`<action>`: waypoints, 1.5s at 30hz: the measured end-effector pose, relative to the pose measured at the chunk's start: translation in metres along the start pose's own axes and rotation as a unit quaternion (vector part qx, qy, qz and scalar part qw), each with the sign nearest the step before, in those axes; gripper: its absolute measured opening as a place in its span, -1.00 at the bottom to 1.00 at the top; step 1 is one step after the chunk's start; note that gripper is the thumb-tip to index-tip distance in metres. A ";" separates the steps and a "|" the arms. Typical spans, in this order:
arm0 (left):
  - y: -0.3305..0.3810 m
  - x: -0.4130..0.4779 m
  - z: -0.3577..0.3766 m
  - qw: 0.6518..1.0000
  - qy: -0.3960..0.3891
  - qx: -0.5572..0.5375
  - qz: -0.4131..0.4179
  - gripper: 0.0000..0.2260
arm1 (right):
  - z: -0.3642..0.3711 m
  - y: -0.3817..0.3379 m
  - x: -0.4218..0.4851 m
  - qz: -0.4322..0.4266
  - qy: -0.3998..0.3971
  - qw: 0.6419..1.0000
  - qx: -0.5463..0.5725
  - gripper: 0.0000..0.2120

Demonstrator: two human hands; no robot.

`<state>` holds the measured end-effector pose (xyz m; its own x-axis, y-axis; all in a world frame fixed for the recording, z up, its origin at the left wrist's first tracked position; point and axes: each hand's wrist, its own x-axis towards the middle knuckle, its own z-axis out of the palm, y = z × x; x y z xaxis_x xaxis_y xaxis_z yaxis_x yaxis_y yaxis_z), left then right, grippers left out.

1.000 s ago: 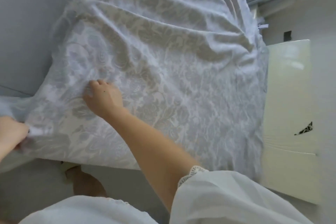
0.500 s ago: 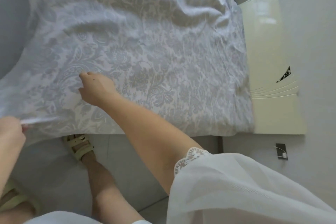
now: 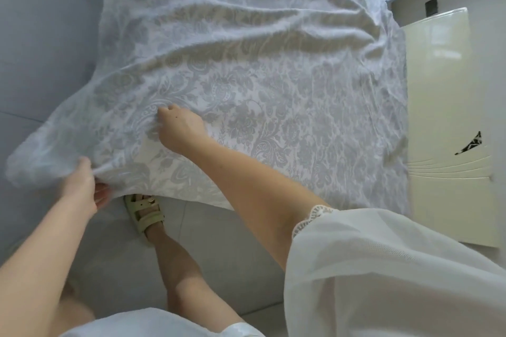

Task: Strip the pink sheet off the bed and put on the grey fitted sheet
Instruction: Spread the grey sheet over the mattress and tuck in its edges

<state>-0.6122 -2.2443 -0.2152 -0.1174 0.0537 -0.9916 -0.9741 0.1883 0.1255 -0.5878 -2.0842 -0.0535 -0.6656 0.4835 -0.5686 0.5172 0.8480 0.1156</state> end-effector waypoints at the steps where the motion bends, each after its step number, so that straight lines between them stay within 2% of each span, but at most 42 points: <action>1: 0.000 -0.020 0.006 1.000 -0.008 0.019 0.004 -0.70 | 0.001 -0.001 0.006 -0.014 0.016 1.000 -0.014 -0.74; 5: -0.007 -0.039 0.002 0.999 0.025 -0.041 0.022 -0.78 | -0.009 -0.008 0.034 -0.149 0.052 0.986 -0.054 -0.67; 9: -0.008 -0.040 -0.006 0.997 0.045 -0.059 0.029 -0.83 | -0.023 -0.016 0.066 -0.308 -0.016 0.944 -0.118 -0.66; 12: -0.010 -0.040 -0.004 0.994 0.060 -0.075 0.054 -0.85 | -0.022 -0.022 0.084 -0.367 -0.061 0.911 -0.178 -0.65; 14: -0.016 -0.046 -0.002 0.990 0.072 -0.087 0.081 -0.79 | -0.017 -0.028 0.090 -0.378 -0.079 0.901 -0.198 -0.63; 17: -0.021 -0.063 0.001 0.980 0.025 -0.175 0.094 -0.78 | -0.007 -0.041 0.098 -0.379 -0.099 0.889 -0.236 -0.58; 22: -0.025 -0.076 0.006 0.962 -0.006 -0.254 0.097 -0.77 | 0.010 -0.066 0.107 -0.311 -0.183 0.899 -0.249 -0.44; 25: -0.027 -0.069 0.002 0.960 -0.024 -0.263 0.091 -0.65 | 0.023 -0.077 0.111 -0.291 -0.201 0.908 -0.225 -0.40; 28: -0.030 -0.064 0.001 0.956 -0.042 -0.277 0.088 -0.61 | 0.032 -0.075 0.107 -0.327 -0.185 0.900 -0.221 -0.41; 31: -0.033 -0.067 0.000 0.961 -0.053 -0.257 0.082 -0.59 | 0.029 -0.083 0.105 -0.313 -0.201 0.895 -0.245 -0.38; 35: -0.033 -0.066 -0.010 0.971 -0.011 -0.231 0.064 -0.52 | 0.028 -0.108 0.102 -0.324 -0.215 0.849 -0.357 -0.43; 39: -0.034 -0.079 -0.013 0.975 0.012 -0.194 0.109 -0.64 | 0.012 -0.103 0.091 -0.299 -0.263 0.855 -0.333 -0.30; 42: -0.034 -0.110 -0.010 0.976 0.041 -0.117 0.180 -0.64 | -0.022 -0.083 0.069 -0.309 -0.286 0.862 -0.283 -0.31; 45: -0.033 -0.151 0.000 0.955 -0.010 -0.135 0.265 -0.69 | -0.069 -0.045 0.044 -0.345 -0.294 0.865 -0.216 -0.28</action>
<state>-0.5619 -2.2585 -0.0698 -0.6059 0.0909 -0.7903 -0.7941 -0.1298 0.5938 -0.6770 -2.0863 -0.0277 -0.2808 -0.2561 -0.9250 -0.2269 0.9541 -0.1953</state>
